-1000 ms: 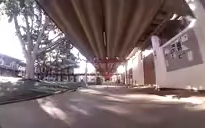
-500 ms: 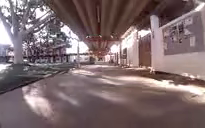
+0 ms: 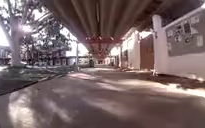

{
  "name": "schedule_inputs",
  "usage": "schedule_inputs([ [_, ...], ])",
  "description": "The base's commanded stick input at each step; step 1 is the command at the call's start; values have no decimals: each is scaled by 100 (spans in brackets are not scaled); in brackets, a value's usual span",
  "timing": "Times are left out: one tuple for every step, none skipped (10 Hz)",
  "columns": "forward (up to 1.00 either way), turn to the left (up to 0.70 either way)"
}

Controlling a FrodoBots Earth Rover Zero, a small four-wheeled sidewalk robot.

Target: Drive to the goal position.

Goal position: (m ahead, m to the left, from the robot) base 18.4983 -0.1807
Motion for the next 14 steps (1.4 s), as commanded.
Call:
schedule_inputs([
  [70, 0],
  [70, 0],
  [70, 0],
  [70, 0],
  [70, 0],
  [70, 0],
  [70, 0],
  [70, 0],
  [70, 0],
  [70, 0],
  [70, 0],
  [70, 0],
  [70, 0],
  [70, 0],
])
